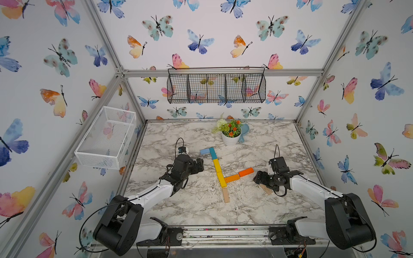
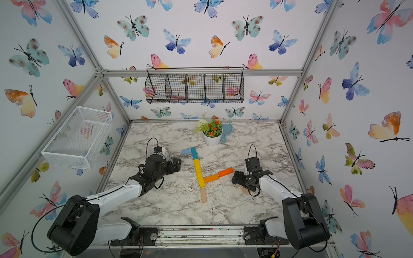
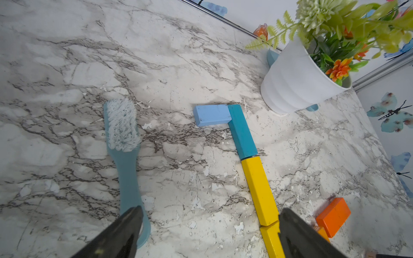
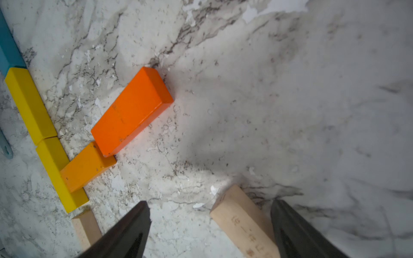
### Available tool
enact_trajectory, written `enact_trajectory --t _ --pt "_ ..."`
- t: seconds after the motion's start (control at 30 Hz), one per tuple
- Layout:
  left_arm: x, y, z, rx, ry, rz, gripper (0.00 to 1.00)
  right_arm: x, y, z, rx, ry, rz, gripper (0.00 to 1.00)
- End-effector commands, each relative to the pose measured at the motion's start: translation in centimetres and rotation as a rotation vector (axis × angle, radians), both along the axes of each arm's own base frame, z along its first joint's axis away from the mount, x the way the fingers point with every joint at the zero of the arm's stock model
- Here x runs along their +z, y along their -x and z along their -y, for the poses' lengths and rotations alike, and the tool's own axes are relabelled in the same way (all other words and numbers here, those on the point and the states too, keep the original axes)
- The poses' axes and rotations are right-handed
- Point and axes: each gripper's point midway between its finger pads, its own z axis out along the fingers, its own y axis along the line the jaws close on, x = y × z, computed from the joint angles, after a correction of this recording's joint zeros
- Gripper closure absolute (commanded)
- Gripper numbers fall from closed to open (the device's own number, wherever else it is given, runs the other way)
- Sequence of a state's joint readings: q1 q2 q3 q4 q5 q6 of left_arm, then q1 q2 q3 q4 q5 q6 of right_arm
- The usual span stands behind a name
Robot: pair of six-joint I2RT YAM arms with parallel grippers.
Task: Assemble a giraffe with building blocks
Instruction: Pick up the building block from the center of the board.
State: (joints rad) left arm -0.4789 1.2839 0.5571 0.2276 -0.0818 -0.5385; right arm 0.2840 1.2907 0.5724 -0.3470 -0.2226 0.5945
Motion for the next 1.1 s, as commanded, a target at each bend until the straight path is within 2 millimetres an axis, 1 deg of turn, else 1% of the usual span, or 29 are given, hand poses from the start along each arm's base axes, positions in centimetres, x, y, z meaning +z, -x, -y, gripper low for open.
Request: enact_trajectory --t 0.0,0.03,0.23,0.3,0.37,0.5,0.63,0.7,0.73,0.87,0.93,1.0,1.07 --pt "-0.1 0.1 0.1 -0.013 -0.001 0.008 0.02 -0.1 1.6 -0.3 -0.006 -0.031 -0.047 0.15" --pt "-0.1 0.1 0.1 -0.013 -0.001 0.008 0.02 -0.2 1.7 -0.2 0.0 -0.027 -0.047 0.17" --pt "0.0 0.1 0.1 -0.012 -0.003 0.01 0.02 -2.2 3.1 -0.1 0.051 0.02 -0.094 0.32" --pt "0.0 0.2 0.0 -0.011 -0.004 0.01 0.02 -2.4 3.3 -0.3 0.064 0.029 -0.096 0.34" --pt "0.1 0.1 0.0 -0.008 -0.006 0.014 0.02 -2.4 3.3 -0.1 0.073 0.046 -0.096 0.38" --pt "0.2 0.1 0.0 -0.008 -0.006 0.015 0.02 -2.5 3.3 -0.6 0.094 0.034 -0.099 0.42" --pt "0.2 0.1 -0.1 -0.008 -0.005 0.017 0.02 -2.9 3.7 -1.3 0.138 0.064 -0.117 0.41" --pt "0.3 0.1 -0.1 -0.009 -0.007 0.019 0.02 -2.9 3.8 -1.7 0.163 0.088 -0.131 0.38" --pt "0.3 0.1 -0.1 -0.009 -0.005 0.021 0.02 -2.9 3.9 -1.8 0.174 0.104 -0.142 0.34" --pt "0.5 0.2 -0.1 -0.01 -0.002 0.033 0.02 -2.0 3.7 -0.8 0.187 0.187 -0.168 0.26" --pt "0.6 0.2 -0.1 -0.01 -0.004 0.038 0.02 -1.5 3.7 -1.2 0.188 0.162 -0.161 0.25" --pt "0.6 0.3 -0.2 -0.008 -0.006 0.038 0.02 -1.2 3.7 -0.7 0.18 0.201 -0.166 0.24" --pt "0.6 0.3 -0.3 -0.006 -0.008 0.041 0.02 -1.5 3.8 -0.9 0.188 0.2 -0.17 0.25"
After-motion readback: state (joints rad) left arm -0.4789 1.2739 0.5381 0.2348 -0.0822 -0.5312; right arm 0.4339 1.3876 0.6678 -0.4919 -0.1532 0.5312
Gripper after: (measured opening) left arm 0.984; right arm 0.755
